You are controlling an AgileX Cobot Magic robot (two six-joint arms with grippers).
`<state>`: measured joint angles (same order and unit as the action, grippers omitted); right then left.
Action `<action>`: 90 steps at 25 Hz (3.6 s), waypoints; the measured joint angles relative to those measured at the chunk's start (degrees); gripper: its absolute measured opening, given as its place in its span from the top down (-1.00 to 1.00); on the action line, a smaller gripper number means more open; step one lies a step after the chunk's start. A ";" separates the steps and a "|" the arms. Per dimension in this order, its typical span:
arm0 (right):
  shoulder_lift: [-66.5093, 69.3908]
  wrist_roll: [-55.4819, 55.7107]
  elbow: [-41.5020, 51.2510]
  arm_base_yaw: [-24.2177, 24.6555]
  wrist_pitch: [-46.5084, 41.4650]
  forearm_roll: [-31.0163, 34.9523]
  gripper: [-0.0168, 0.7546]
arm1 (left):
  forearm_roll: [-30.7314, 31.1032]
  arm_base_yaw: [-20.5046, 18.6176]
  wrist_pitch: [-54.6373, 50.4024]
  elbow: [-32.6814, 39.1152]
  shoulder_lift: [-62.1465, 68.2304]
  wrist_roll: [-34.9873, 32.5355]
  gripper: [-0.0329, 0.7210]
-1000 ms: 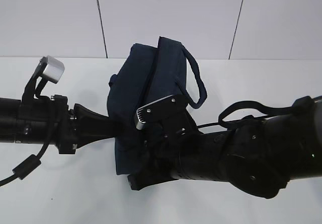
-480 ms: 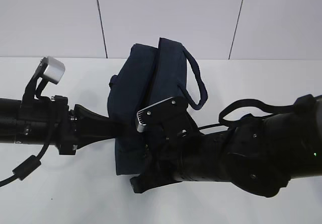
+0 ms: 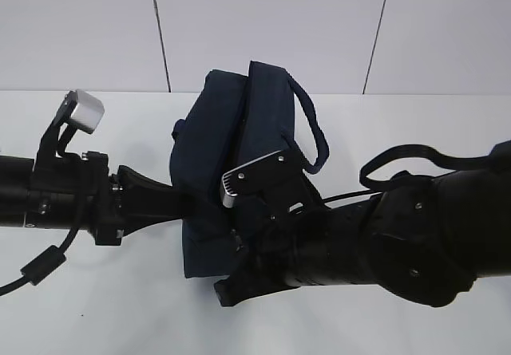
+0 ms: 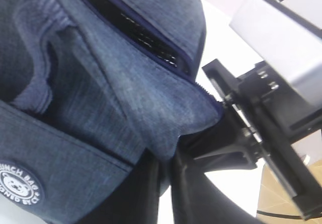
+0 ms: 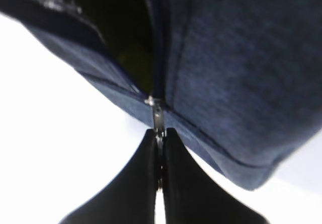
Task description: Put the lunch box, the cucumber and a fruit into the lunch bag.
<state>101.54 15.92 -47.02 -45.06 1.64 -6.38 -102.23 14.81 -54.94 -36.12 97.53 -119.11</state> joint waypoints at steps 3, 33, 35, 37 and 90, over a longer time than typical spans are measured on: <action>-1.16 0.00 0.00 0.00 -1.31 0.00 0.90 | 0.00 0.00 0.10 0.00 0.00 0.00 0.89; -8.14 0.00 0.00 0.00 -5.77 -1.84 0.90 | 0.00 0.00 0.59 0.00 0.00 0.00 0.89; -8.42 0.00 0.00 0.00 -4.31 -1.87 0.90 | 0.00 0.00 0.85 0.00 0.00 0.00 0.89; -8.51 0.00 0.00 0.00 -3.48 -1.96 0.90 | 0.00 0.00 0.95 0.00 0.00 0.00 0.89; -13.09 14.22 0.21 -2.78 9.44 -7.86 0.90 | -0.32 0.00 1.84 -0.04 0.00 0.00 0.89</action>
<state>88.45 30.14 -46.81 -47.84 11.08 -14.24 -102.56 14.81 -53.11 -36.16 97.53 -119.11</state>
